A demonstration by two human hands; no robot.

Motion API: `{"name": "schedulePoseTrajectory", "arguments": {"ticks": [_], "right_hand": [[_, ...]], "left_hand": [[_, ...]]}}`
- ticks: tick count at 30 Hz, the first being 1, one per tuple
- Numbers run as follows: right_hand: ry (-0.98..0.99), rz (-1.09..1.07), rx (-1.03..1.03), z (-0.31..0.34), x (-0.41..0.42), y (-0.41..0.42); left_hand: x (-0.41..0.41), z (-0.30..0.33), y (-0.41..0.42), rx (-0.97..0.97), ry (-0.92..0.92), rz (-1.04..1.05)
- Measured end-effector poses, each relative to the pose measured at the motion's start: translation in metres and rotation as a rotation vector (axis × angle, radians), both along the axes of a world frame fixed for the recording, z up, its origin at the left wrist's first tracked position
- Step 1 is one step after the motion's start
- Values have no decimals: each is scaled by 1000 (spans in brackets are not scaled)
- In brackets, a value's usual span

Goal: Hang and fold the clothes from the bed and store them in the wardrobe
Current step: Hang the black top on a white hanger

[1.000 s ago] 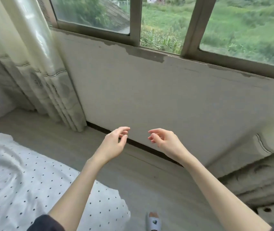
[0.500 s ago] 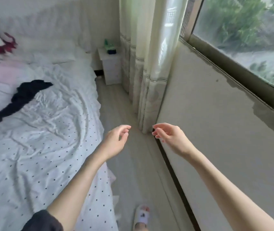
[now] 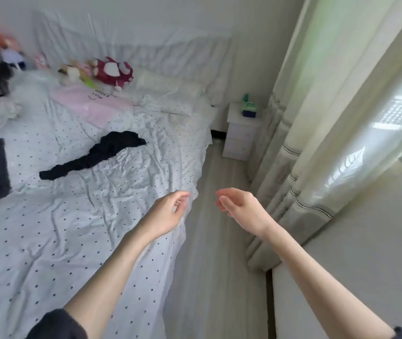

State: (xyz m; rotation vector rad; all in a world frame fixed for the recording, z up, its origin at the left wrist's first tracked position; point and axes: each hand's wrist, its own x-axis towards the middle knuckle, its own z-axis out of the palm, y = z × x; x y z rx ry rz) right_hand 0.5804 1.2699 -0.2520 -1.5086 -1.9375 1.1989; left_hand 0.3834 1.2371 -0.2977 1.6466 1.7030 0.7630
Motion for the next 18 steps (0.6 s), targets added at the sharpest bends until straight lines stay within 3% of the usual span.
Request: {"name": "schedulePoseTrajectory", "arguments": {"ticks": [11,18], "right_hand": [[0,444,-64,-27,-124,262],[-63,602,-165,-50,-206,407]], "left_hand": [[-92,-30,194,-56,-12,418],[-140,-73,270,-222,-90,694]]}}
